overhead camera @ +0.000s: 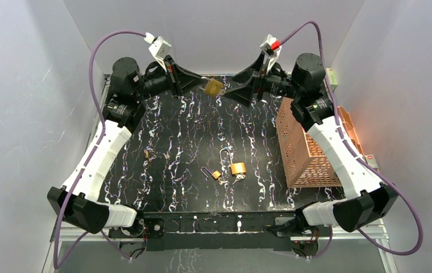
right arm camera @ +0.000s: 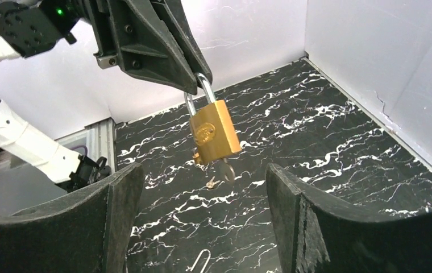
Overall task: Lock with the key
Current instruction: Lock the lock.
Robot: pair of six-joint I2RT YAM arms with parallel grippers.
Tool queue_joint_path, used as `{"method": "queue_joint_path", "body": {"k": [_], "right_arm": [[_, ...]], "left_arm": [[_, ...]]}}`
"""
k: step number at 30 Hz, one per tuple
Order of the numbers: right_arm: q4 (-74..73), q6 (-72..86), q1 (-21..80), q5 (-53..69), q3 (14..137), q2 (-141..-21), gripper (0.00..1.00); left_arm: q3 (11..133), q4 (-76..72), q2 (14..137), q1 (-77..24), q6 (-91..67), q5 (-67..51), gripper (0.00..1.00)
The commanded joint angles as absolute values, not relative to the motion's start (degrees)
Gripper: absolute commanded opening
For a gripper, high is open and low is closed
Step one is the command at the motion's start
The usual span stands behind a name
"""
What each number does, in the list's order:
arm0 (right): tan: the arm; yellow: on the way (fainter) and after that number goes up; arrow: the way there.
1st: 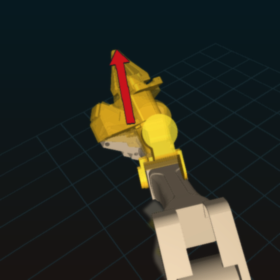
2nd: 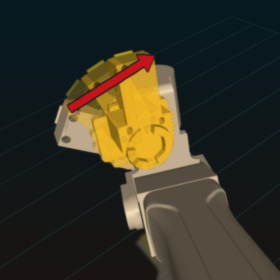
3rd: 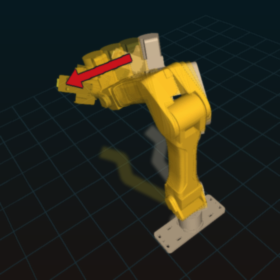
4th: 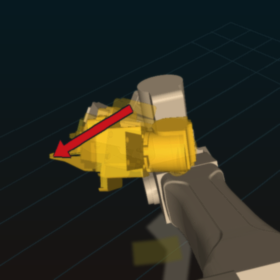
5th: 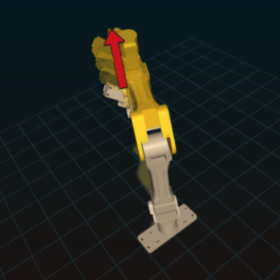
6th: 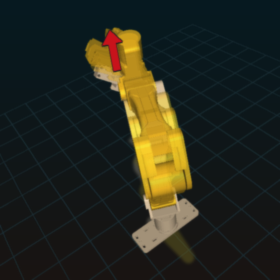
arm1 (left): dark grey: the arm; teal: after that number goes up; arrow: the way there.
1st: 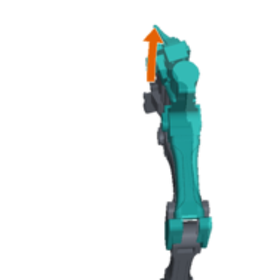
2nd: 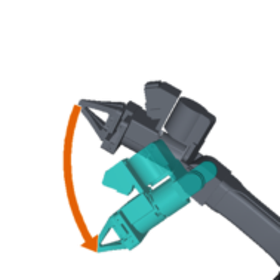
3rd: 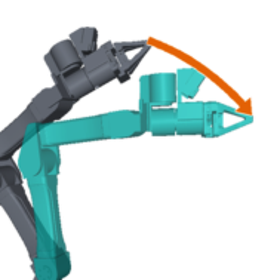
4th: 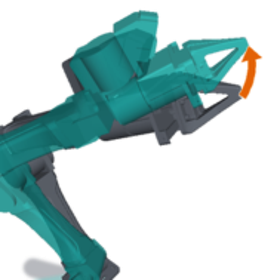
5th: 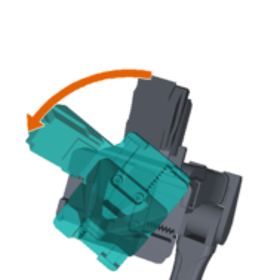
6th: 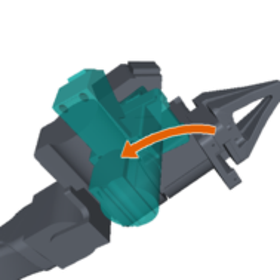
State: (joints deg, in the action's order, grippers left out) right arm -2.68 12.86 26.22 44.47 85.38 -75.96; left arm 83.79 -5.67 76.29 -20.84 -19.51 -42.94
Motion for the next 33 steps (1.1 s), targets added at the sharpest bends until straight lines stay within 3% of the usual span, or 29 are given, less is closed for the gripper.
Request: {"method": "queue_joint_path", "body": {"k": [1,4,8,14,30,33], "right_arm": [[2.6,12.5,21.7,53.3,83.8,-76.2,0.84],[6.9,11.4,21.3,57.3,82.1,-77.5,0.85],[13.7,10.3,21.3,62.1,79.1,-78.5,0.77],[23.0,15.8,21.7,67.0,78.6,-79.7,0.72],[22.4,19.0,25.4,66.9,83.5,-82.9,0.54],[22.3,18.9,25.9,66.6,84.0,-83.5,0.43]], "left_arm": [[89.9,-3.8,72.6,-20.7,-16.1,-48.6,0.00],[92.2,-1.6,72.9,-20.7,-15.4,-51.3,0.00],[93.7,-0.4,72.9,-20.7,-15.0,-53.2,0.00],[94.0,-0.5,72.8,-20.7,-15.3,-53.5,0.00],[93.3,-2.8,72.6,-20.7,-17.0,-52.7,0.00],[93.3,-2.8,72.4,-20.7,-17.0,-52.7,0.00]]}}
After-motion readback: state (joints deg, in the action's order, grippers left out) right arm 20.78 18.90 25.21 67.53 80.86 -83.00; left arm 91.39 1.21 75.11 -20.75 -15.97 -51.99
